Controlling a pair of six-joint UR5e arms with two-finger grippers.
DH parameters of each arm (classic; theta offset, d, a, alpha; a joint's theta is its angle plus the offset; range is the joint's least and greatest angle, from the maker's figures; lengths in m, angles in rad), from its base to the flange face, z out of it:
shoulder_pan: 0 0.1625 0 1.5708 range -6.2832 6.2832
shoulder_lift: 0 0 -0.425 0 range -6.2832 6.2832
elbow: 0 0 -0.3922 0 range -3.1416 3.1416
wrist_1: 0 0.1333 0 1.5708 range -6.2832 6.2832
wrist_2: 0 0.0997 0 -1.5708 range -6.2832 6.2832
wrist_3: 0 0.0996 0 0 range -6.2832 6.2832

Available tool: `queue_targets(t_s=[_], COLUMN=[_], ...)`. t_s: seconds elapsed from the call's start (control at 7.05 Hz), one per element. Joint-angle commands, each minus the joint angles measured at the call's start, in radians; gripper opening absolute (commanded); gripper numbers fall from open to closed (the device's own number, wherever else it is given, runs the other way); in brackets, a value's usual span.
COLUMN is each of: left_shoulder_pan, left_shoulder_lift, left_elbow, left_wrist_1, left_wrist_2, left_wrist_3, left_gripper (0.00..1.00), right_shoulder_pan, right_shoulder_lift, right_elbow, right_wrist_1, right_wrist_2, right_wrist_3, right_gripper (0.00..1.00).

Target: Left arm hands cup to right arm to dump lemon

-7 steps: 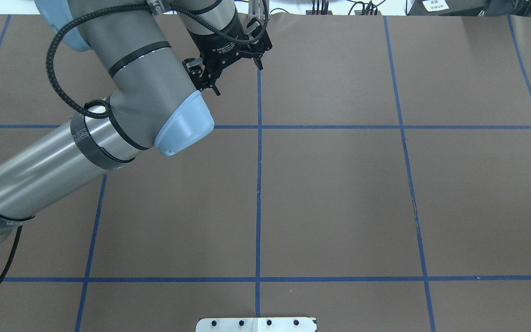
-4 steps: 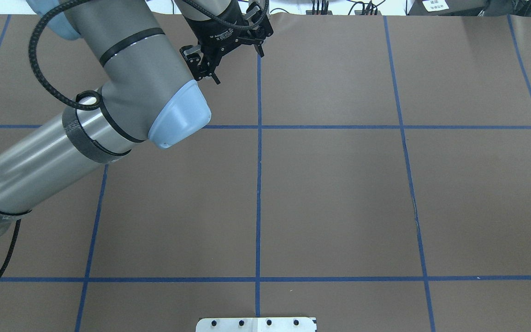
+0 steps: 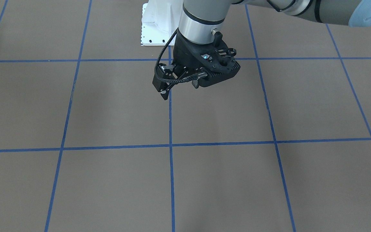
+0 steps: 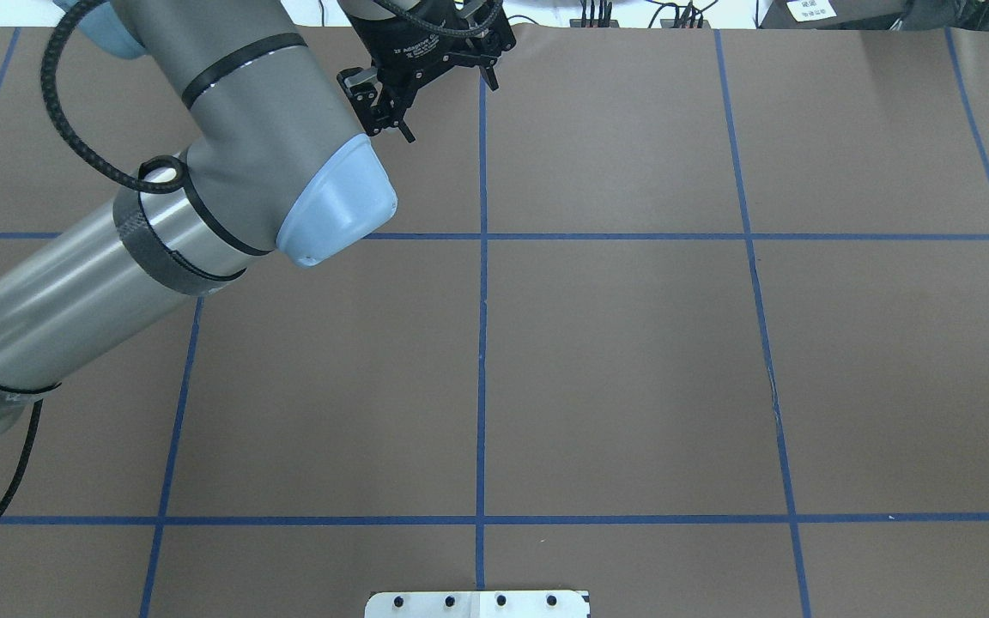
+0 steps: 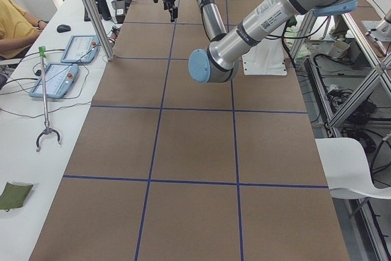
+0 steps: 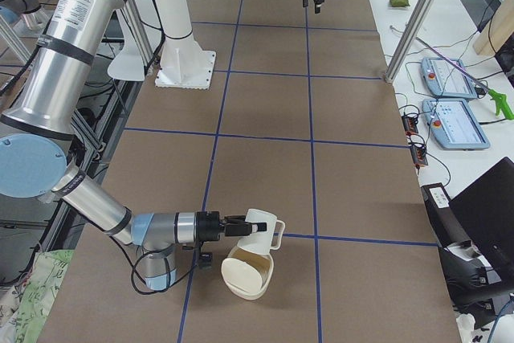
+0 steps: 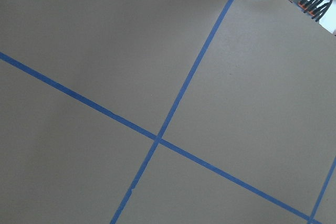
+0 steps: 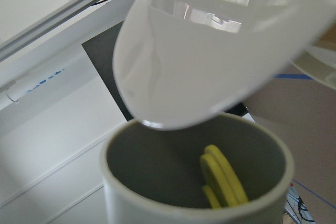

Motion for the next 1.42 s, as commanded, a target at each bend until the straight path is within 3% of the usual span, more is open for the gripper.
queue_targets(t_s=[0.0, 0.43, 0.85, 1.28], left_shoulder_pan=[-0.001, -0.003, -0.006, -0.006], left_shoulder_lift=[-0.001, -0.008, -0.012, -0.014], left_elbow=[-0.001, -0.004, -0.002, 0.002], left_wrist_1=[0.0, 0.005, 0.005, 0.003], left_wrist_2=[0.001, 0.019, 0.019, 0.019], left_wrist_3=[0.0, 0.002, 0.002, 0.019], left_gripper=[1.0, 1.0, 1.0, 1.0], right_shoulder_pan=[0.005, 0.005, 0.0, 0.0], right_shoulder_lift=[-0.002, -0.013, -0.008, -0.001], right_elbow=[-0.025, -0.078, -0.052, 0.24], right_wrist_1=[0.061, 0.147, 0.141, -0.228], right_wrist_2=[-0.001, 0.017, 0.057, 0.058], right_wrist_3=[0.103, 0.261, 0.232, -0.003], right_gripper=[0.25, 0.28, 0.32, 0.36])
